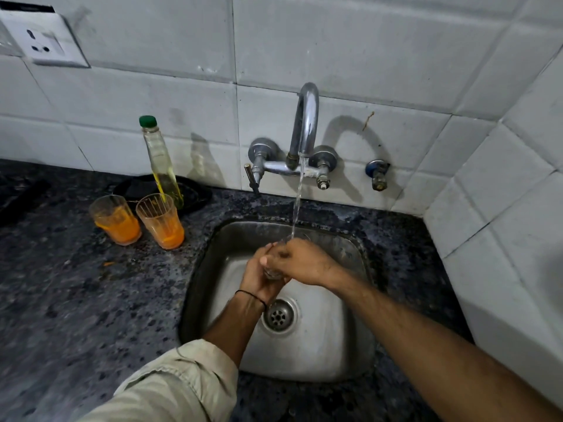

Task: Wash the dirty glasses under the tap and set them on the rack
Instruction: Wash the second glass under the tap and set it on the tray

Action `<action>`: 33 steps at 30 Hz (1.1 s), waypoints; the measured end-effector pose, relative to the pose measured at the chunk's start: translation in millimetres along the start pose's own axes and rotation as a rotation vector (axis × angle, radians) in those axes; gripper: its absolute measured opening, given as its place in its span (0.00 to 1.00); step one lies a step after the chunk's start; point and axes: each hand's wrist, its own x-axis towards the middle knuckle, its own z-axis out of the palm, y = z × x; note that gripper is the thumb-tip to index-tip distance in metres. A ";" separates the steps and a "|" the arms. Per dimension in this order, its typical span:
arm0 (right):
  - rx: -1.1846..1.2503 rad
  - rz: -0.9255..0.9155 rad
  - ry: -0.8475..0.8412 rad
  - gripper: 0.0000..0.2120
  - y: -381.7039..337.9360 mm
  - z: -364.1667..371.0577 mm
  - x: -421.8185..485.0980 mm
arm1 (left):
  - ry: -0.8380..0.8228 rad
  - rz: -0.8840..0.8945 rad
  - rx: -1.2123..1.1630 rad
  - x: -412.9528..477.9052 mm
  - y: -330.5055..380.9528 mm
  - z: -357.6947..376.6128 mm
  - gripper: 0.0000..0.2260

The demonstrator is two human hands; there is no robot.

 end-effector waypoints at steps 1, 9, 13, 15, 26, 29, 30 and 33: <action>0.013 0.020 0.076 0.14 -1.2 3.6 2.2 | -0.012 0.026 0.003 -1.0 -0.3 -0.8 0.13; -0.528 -0.343 -0.244 0.03 0.3 -21.9 -10.6 | 0.109 -0.161 0.119 -6.4 8.6 -7.8 0.18; -0.090 -0.094 -0.038 0.08 -3.2 0.2 -0.4 | 0.078 0.079 0.071 -3.8 4.0 -1.3 0.16; 0.171 0.051 0.023 0.19 -10.6 6.3 3.0 | 0.042 0.147 0.077 -3.6 1.4 1.0 0.17; -1.087 -0.608 -0.174 0.25 12.0 -29.9 -4.5 | 0.148 0.074 0.166 -2.1 22.2 -3.5 0.15; -0.766 -0.466 -0.054 0.18 7.0 -4.2 1.8 | 0.197 0.108 0.230 -0.9 21.6 1.7 0.10; -0.605 -0.341 -0.039 0.18 3.1 4.0 3.2 | 0.214 0.119 0.232 -0.4 21.2 0.7 0.12; 0.033 0.097 -0.044 0.16 -10.7 18.5 12.9 | 0.280 0.212 0.237 2.4 17.8 -7.7 0.10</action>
